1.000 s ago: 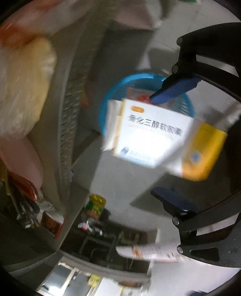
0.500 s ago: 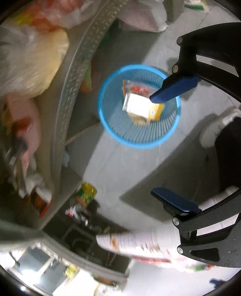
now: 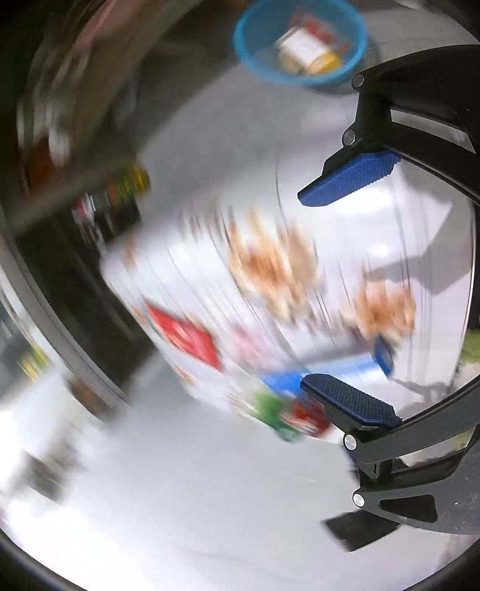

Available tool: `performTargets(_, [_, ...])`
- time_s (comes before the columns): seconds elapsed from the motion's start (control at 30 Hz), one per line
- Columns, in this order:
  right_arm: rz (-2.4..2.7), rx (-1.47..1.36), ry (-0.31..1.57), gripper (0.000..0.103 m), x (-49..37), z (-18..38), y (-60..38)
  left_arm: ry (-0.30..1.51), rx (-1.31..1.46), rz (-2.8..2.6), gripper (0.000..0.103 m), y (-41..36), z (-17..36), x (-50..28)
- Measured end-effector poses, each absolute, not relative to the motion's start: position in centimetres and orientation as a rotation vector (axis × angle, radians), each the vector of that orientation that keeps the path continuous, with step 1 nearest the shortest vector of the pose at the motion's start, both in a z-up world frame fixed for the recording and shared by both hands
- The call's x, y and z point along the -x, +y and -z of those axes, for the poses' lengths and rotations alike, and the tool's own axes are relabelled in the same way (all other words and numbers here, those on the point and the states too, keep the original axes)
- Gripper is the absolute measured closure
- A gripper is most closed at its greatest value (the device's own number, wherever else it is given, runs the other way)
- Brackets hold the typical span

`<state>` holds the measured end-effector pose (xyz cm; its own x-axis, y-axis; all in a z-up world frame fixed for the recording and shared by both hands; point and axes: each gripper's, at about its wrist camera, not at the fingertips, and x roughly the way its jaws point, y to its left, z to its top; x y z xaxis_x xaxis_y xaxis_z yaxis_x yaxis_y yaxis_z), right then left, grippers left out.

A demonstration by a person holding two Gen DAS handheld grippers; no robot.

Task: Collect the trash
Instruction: 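Move both open grippers back toward the table clutter, then grasp the blue candy wrapper with the left gripper while the right gripper grasps the blue toothpaste box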

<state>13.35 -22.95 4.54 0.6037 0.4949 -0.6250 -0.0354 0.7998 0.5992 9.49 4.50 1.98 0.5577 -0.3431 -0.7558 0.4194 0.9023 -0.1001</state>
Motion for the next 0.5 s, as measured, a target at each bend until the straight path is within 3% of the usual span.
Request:
performTargets(0.23, [-0.519,-0.297,0.995,0.015,-17.1,-4.8,-11.5,0.793,-0.146,0.342,0.033,6.7,-1.0,-8.9])
performTargets(0.5, [-0.548,-0.162,1.106,0.031,-19.6,-1.9,-7.5,0.801,-0.144,0.337,0.047,7.6,0.4,-9.6])
